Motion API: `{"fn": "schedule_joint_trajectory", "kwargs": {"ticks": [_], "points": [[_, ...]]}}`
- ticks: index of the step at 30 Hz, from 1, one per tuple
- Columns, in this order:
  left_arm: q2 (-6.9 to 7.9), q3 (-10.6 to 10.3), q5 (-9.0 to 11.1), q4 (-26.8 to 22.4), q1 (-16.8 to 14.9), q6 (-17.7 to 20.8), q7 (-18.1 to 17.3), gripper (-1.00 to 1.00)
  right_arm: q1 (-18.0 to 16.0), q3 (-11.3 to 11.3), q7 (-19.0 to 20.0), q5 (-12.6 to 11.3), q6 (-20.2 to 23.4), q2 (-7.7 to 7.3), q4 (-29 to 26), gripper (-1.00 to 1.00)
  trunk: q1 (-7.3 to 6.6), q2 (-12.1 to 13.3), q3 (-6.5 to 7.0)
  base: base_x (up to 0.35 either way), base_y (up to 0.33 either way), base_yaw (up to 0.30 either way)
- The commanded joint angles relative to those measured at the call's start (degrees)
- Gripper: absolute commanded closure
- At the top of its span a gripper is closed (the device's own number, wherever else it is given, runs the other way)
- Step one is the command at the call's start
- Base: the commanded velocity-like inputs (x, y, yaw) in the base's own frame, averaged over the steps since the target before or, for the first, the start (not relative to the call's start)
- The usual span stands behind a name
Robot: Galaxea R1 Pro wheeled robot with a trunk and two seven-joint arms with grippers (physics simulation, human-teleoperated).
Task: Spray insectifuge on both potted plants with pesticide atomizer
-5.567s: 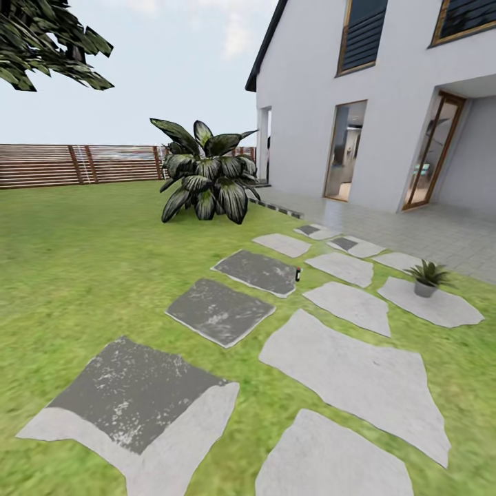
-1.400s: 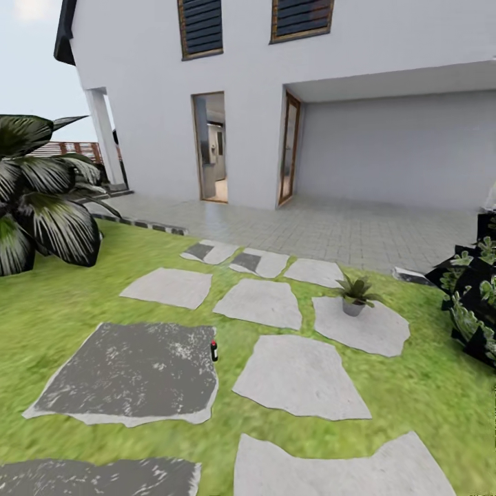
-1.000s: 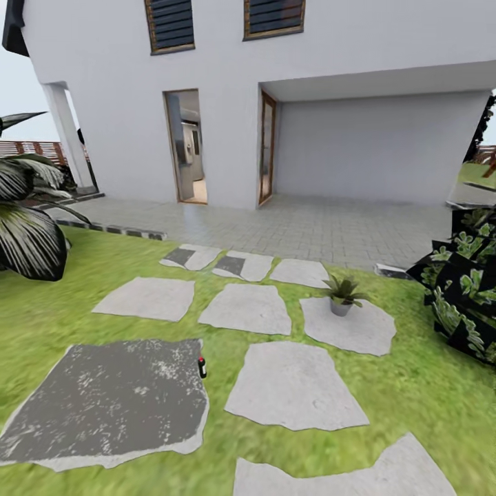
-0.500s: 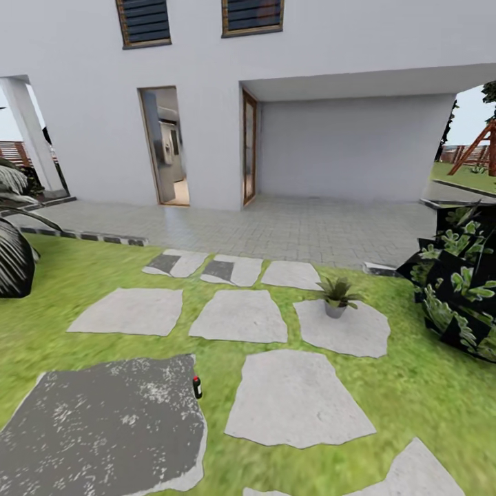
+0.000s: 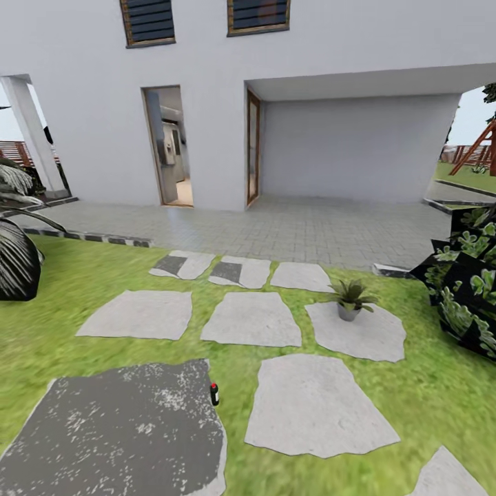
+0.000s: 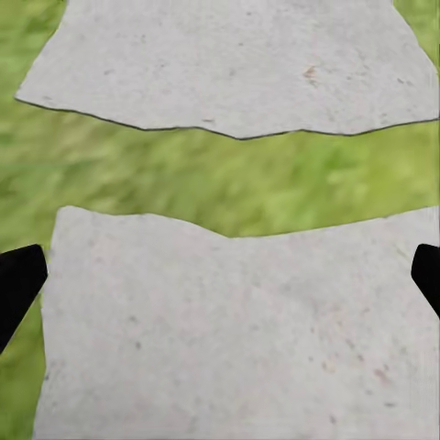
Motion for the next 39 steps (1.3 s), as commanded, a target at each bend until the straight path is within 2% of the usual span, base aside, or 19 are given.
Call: {"fn": "schedule_joint_trajectory", "kwargs": {"ticks": [1,8,12,13,14,16,17,19,20,22,26,29,31,39], "points": [[0.00,0.07,0.05,0.06,-0.03,-0.18,-0.01,-1.00,-0.02,0.08,0.06,0.05,-0.15,-0.01,0.01,-1.00,-0.01,-0.02,-0.05,0.009,0.292,0.000],[-0.44,-0.41,-0.72,-0.70,-0.32,-0.18,-0.08,-1.00,-0.02,0.28,0.17,0.13,-0.12,-0.01,-1.07,-1.00,-0.01,-0.02,-0.05,0.002,0.299,0.000],[-0.85,-1.07,-1.93,-2.48,-1.62,0.16,-0.06,-1.00,-0.20,0.27,0.03,0.12,-0.10,-0.02,-6.41,-1.00,-0.01,-0.02,-0.05,0.000,0.302,0.000],[-0.91,-1.16,-2.33,-3.24,-2.95,0.43,-0.07,-1.00,-0.54,0.24,0.00,0.12,0.01,-0.05,-8.64,-1.00,-0.01,-0.02,-0.05,0.059,0.270,0.000],[-0.98,-1.31,-2.74,-3.86,-6.70,0.97,-0.09,-1.00,-2.00,0.21,-0.03,0.15,0.19,-0.08,-12.53,-1.00,-0.01,-0.02,-0.05,0.128,0.156,0.000],[-1.10,-1.37,-2.91,-3.86,-10.60,1.84,-0.09,-1.00,-4.51,0.20,0.07,0.18,0.35,-0.09,-14.74,-1.00,-0.01,-0.02,-0.05,0.067,0.082,0.000],[-1.15,-1.38,-2.93,-3.85,-11.49,2.23,-0.09,-1.00,-5.33,0.20,0.08,0.19,0.38,-0.09,-15.02,-1.00,-0.01,-0.02,-0.05,0.042,0.051,0.000],[-1.39,-1.40,-2.99,-3.91,-15.06,4.82,-0.15,-1.00,-10.03,0.20,0.12,0.20,0.87,-0.09,-15.80,-1.00,-0.01,-0.02,-0.05,0.018,0.021,0.000],[-1.78,-1.41,-3.01,-4.01,-16.91,6.13,-0.17,-1.00,-12.36,0.20,0.13,0.21,2.27,-0.09,-16.05,-1.00,-0.01,-0.02,-0.05,0.007,0.009,0.000],[-2.81,-1.41,-3.02,-3.94,-20.34,7.52,-0.24,-1.00,-15.64,0.14,0.01,0.09,7.81,-0.09,-16.64,-1.00,-0.01,-0.02,-0.05,0.003,0.003,0.000],[-4.63,-1.55,-3.69,-3.91,-22.07,8.76,-0.13,-1.00,-18.34,-0.10,0.16,0.06,12.44,-0.28,-19.87,-1.00,-0.01,-0.02,-0.05,0.001,0.001,0.000],[-5.18,-2.19,-6.12,-3.82,-22.38,9.11,0.27,-1.00,-18.91,-0.08,0.20,0.13,13.39,-0.63,-21.30,-1.00,-0.01,-0.02,-0.05,0.000,0.000,0.000],[-5.30,-2.49,-8.07,-3.80,-22.29,8.83,0.45,-1.00,-19.09,-0.03,0.22,0.18,13.75,-1.80,-21.60,-1.00,-0.01,-0.02,-0.05,0.000,0.000,0.000],[-5.39,-2.62,-8.98,-3.81,-22.26,8.47,0.42,-1.00,-19.18,0.02,0.22,0.21,13.89,-3.00,-21.55,-1.00,-0.01,-0.02,-0.05,0.037,0.000,0.000]]}}
